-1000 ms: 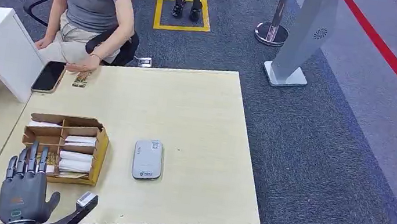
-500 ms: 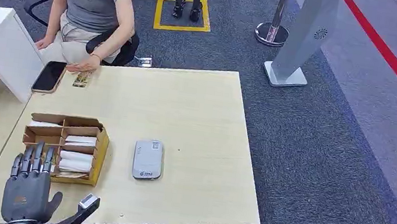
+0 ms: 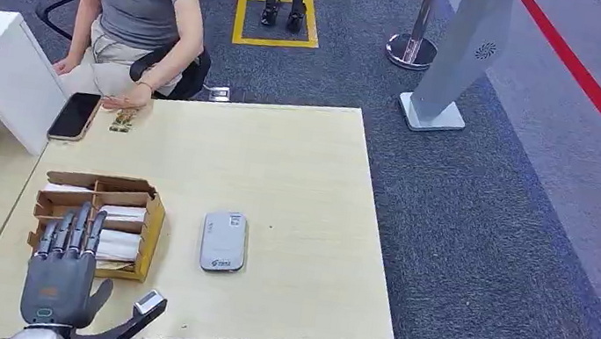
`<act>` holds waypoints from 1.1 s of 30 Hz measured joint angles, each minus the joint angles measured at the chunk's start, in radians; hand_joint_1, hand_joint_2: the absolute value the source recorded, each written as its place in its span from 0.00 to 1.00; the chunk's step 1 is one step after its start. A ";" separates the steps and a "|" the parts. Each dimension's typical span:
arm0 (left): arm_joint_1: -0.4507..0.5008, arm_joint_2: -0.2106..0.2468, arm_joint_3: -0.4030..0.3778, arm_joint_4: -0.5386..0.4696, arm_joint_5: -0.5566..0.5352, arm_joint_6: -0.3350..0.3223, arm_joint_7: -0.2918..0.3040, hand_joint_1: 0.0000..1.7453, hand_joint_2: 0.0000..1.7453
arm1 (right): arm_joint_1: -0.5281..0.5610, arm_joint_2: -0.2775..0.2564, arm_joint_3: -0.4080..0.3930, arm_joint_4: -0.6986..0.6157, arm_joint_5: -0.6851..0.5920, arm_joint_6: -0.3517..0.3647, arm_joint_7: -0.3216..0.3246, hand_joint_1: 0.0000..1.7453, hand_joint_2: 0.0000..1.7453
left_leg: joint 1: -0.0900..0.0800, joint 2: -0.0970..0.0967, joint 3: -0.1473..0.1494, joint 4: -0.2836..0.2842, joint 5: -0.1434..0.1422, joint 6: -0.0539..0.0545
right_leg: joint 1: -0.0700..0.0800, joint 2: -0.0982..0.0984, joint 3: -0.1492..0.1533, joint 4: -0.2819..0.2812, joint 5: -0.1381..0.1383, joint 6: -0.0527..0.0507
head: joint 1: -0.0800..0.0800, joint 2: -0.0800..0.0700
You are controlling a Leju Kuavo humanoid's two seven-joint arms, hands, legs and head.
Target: Pass the card to the sensor for recognition and then transmit it.
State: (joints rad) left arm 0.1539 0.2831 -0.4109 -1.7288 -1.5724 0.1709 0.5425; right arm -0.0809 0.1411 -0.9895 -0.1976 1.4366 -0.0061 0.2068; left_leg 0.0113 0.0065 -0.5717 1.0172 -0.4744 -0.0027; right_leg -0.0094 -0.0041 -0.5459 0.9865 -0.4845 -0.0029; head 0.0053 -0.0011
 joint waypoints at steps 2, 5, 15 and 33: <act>0.000 0.000 -0.001 0.000 0.000 0.000 0.000 0.00 1.00 | 0.000 0.000 0.000 0.000 0.000 0.000 0.000 0.00 0.00 | 0.000 0.000 0.000 0.000 0.000 0.000 | 0.000 0.000 0.000 0.000 0.000 0.000 | 0.000 0.000; 0.000 0.000 -0.001 0.000 0.000 0.000 0.000 0.00 1.00 | 0.000 0.000 0.000 0.000 -0.001 0.000 0.000 0.00 0.00 | 0.000 0.000 0.000 0.000 0.000 0.000 | 0.000 0.000 0.000 0.000 0.000 0.000 | 0.000 0.000; 0.002 -0.008 -0.002 0.000 0.000 -0.023 -0.011 0.00 1.00 | 0.000 0.000 0.000 0.000 -0.005 -0.001 0.000 0.00 0.00 | 0.000 0.000 0.000 0.000 0.000 0.000 | 0.000 0.000 0.000 0.000 0.000 0.000 | 0.000 0.000; 0.008 -0.036 0.006 0.018 0.000 -0.043 -0.023 0.00 1.00 | 0.000 0.000 0.000 0.000 0.006 -0.002 -0.007 0.00 0.00 | 0.000 0.000 0.000 0.000 0.000 0.000 | 0.000 0.000 0.000 0.000 0.000 0.000 | 0.000 0.000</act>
State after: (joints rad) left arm 0.1615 0.2468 -0.4047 -1.7109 -1.5721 0.1282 0.5192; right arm -0.0810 0.1408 -0.9899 -0.1980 1.4427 -0.0076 0.1995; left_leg 0.0114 0.0065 -0.5718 1.0172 -0.4744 -0.0026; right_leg -0.0094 -0.0042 -0.5457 0.9866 -0.4844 -0.0029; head 0.0053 -0.0011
